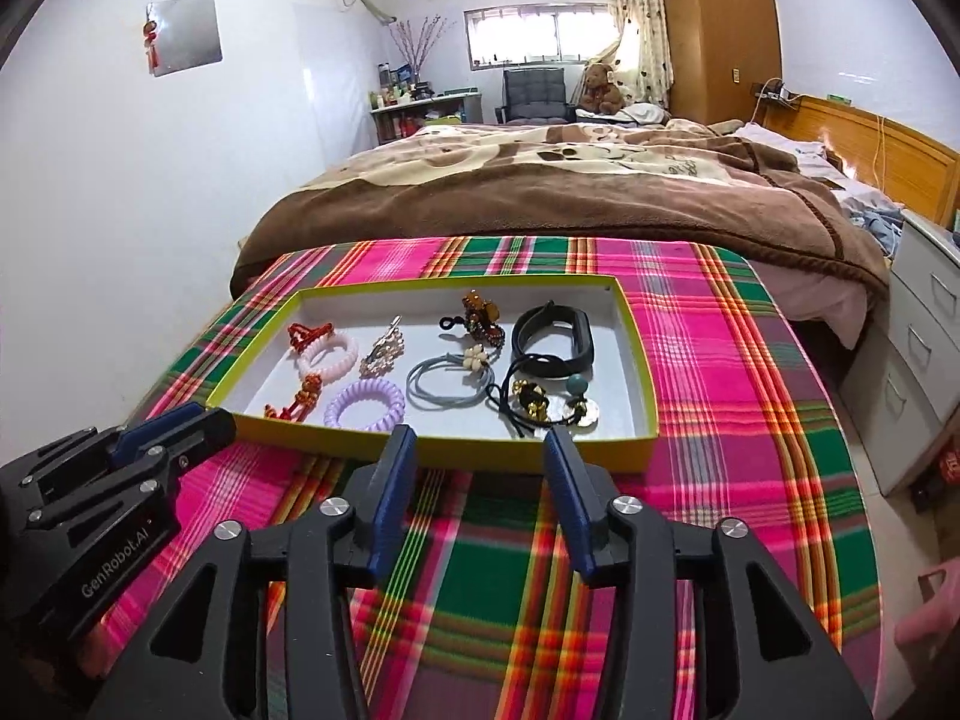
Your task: Organize jewelry
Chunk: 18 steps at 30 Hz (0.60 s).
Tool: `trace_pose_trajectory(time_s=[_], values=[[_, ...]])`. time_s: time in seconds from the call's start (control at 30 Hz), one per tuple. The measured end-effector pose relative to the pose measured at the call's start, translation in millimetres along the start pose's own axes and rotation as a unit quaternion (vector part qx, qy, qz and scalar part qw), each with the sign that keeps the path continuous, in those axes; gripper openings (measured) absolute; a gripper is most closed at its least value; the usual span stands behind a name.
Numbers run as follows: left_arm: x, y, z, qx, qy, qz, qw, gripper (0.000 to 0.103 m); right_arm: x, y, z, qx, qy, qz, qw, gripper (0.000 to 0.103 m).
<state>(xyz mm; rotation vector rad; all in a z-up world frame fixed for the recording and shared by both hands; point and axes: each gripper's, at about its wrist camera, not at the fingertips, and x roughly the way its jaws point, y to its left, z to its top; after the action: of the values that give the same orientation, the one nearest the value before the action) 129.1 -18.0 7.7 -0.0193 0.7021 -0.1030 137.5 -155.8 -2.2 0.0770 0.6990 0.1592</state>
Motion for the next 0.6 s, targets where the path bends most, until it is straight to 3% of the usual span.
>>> trace_pose_trajectory(time_s=[0.6], values=[[-13.7, -1.0, -5.9, -0.004, -0.002, 0.0, 1.0, 0.019, -13.3, 8.0, -10.1, -0.004, -0.009, 0.002, 1.0, 0.047]])
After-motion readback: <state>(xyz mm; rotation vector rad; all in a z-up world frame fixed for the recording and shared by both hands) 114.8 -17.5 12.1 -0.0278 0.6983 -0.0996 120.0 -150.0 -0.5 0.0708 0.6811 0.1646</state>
